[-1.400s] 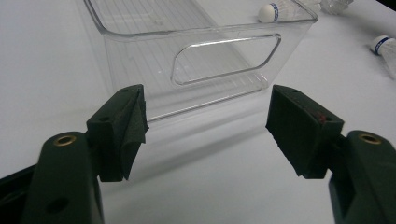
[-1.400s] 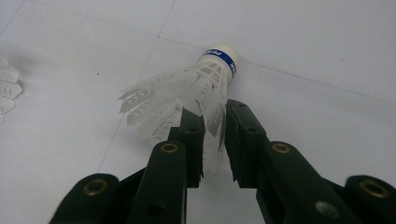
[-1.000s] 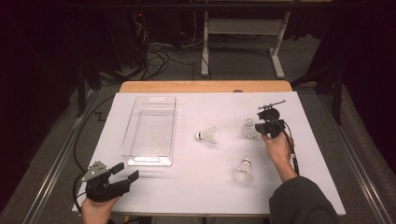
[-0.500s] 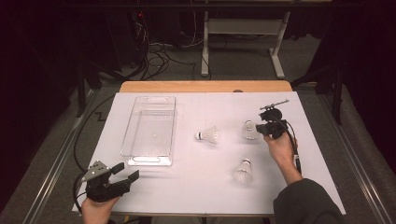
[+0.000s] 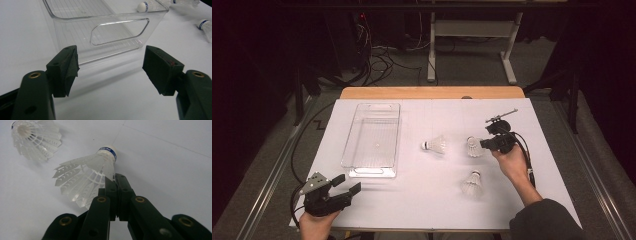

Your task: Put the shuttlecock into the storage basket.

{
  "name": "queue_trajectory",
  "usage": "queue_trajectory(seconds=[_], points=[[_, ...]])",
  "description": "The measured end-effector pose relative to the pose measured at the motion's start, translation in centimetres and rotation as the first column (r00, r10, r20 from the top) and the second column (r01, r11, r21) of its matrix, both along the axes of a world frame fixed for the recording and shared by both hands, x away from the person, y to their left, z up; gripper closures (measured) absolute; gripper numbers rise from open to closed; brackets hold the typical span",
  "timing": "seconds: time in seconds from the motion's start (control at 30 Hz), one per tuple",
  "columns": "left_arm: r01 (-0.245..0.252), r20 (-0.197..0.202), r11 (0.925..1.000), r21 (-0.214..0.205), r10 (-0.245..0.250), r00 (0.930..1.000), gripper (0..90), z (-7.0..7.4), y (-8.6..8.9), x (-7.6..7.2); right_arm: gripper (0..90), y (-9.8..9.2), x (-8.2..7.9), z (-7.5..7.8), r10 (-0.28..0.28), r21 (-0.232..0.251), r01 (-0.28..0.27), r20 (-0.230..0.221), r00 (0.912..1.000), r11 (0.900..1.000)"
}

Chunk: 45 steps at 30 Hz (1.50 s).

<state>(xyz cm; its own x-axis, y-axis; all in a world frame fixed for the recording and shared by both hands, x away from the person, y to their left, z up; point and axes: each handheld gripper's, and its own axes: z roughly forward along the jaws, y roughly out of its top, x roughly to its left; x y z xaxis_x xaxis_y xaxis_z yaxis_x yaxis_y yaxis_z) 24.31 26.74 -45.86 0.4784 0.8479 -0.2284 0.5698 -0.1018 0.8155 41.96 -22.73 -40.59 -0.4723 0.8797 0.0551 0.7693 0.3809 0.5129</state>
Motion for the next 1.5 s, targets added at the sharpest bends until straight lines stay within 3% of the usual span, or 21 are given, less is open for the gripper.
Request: queue_trajectory(seconds=[0.27, 0.4, 0.57, 0.93, 1.5], points=[[0.002, 0.001, 1.0, 0.002, -0.002, 1.0, 29.6, 0.0, -0.1, 0.0, 89.4, 0.5, -0.1, -0.2, 0.026, 0.014, -0.025, -0.056, 0.9981, 0.9996], [0.0, 0.001, 1.0, 0.002, 0.0, 1.0, 29.6, 0.0, 0.0, 0.0, 88.9, 0.6, 0.2, -0.5, 0.024, 0.007, -0.023, -0.062, 0.9978, 0.9997], [0.002, 0.0, 1.0, 0.003, -0.002, 1.0, 29.6, 0.0, 0.0, 0.0, 84.8, 0.4, 0.5, -0.5, -0.001, 0.009, 0.001, -0.049, 0.9988, 1.0], [0.003, -0.001, 1.0, 0.005, -0.003, 1.0, 29.6, 0.0, -0.1, 0.0, 80.2, -0.8, 0.7, 0.0, -0.067, 0.01, 0.066, 0.056, 0.9962, 0.9978], [0.005, -0.003, 1.0, 0.007, -0.005, 1.0, 29.6, 0.0, -0.1, 0.0, 79.5, -1.4, 1.7, -0.9, -0.114, 0.007, 0.114, 0.065, 0.9913, 0.9934]])
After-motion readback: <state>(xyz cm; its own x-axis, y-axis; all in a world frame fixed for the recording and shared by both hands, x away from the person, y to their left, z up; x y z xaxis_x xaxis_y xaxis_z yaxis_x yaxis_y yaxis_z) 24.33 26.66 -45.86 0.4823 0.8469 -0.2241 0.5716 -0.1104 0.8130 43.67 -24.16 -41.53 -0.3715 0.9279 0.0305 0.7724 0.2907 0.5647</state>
